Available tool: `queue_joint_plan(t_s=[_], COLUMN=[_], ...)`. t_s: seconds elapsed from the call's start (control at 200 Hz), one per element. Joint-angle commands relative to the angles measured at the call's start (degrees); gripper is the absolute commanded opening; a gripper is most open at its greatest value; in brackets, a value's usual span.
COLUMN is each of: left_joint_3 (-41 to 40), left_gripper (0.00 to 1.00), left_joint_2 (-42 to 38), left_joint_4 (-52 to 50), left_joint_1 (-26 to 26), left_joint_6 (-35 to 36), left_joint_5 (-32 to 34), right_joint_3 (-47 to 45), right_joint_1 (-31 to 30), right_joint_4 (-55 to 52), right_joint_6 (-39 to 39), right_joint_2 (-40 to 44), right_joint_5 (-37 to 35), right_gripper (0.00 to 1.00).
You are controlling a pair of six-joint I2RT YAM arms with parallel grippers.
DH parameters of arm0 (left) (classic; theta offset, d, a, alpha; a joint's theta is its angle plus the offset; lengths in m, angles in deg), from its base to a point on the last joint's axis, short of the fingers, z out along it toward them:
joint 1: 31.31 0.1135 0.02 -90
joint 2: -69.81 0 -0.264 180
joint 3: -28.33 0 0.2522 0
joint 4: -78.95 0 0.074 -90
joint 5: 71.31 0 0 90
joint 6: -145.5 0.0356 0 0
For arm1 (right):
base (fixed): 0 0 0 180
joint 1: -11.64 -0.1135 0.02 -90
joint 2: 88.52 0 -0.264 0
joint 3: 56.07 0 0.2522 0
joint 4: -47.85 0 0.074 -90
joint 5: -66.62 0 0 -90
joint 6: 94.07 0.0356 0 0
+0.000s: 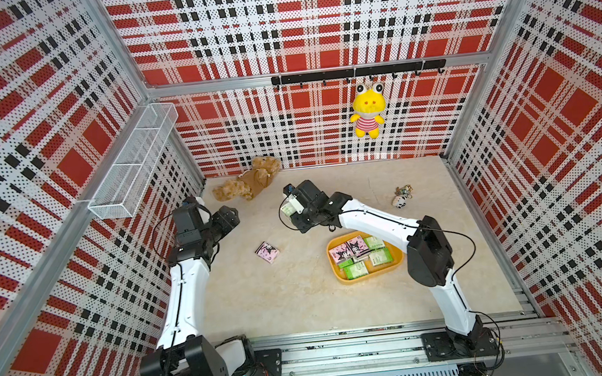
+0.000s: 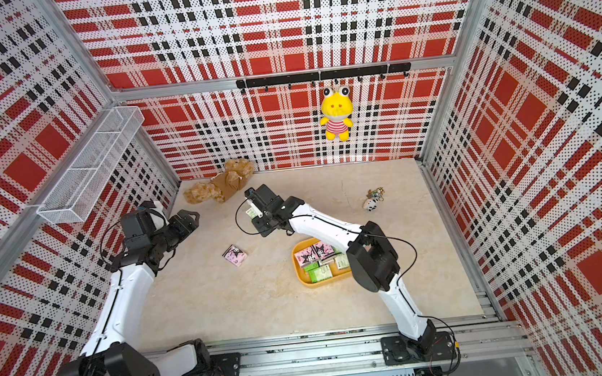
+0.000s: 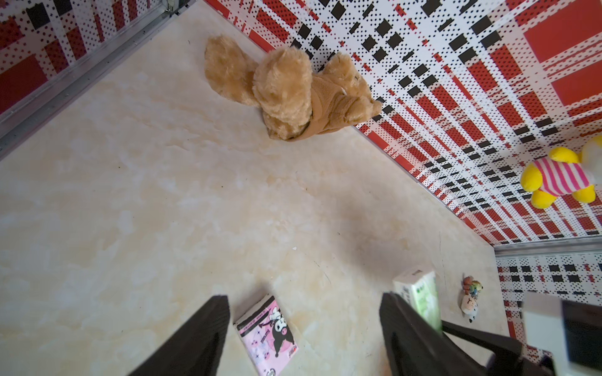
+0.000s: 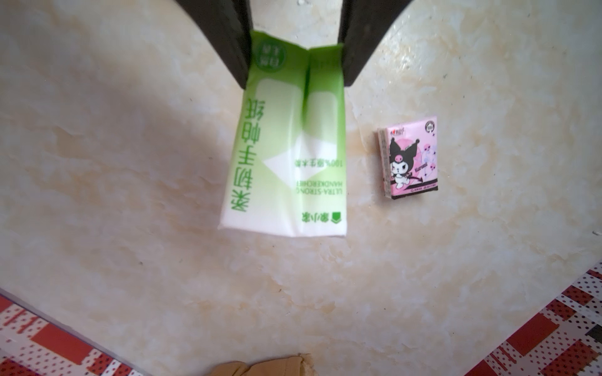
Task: Put the pocket tissues into the storage box
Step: Pick up the pocket tissues from the center of the board, then place the pocket tissues in the storage box.
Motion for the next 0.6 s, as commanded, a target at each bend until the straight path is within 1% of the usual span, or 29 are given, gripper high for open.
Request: queue_joint_plan(t_s=[0.0, 0.155, 0.331, 0.451, 0.596], left_joint_3=[0.27, 0.52, 1.45, 1.38, 1.13], left_gripper=[0.8, 0.8, 0.8, 0.8, 0.8], left_joint_2=[-1.81, -1.22, -0.15, 0.03, 0.55], left_joint_4=[-0.28, -0.24, -0.15, -0.16, 0.61], left_joint_1=[0.26, -0.69, -2.44, -3.4, -4.36], left_joint_6=[-0.48, -0.67, -0.79, -0.9, -1.48], left_joint_5=[-0.53, -0.01, 1.02, 1.8, 2.17], right_joint_3=[-7.78, -22.6, -36.25, -43.77, -50.66], right_joint_1=[1.09, 3.23, 6.45, 8.64, 11.07], right_joint_4=[1.91, 2.0, 0.61, -0.63, -1.28], right_joint_6=[1.8, 4.12, 7.29, 9.13, 11.18], right_joint_2=[8.1, 20.83, 33.45, 40.71, 45.53], right_joint_5=[-1.8, -3.94, -5.29, -5.58, -5.07], right_gripper=[0.44, 0.44, 0.45, 0.45, 0.46])
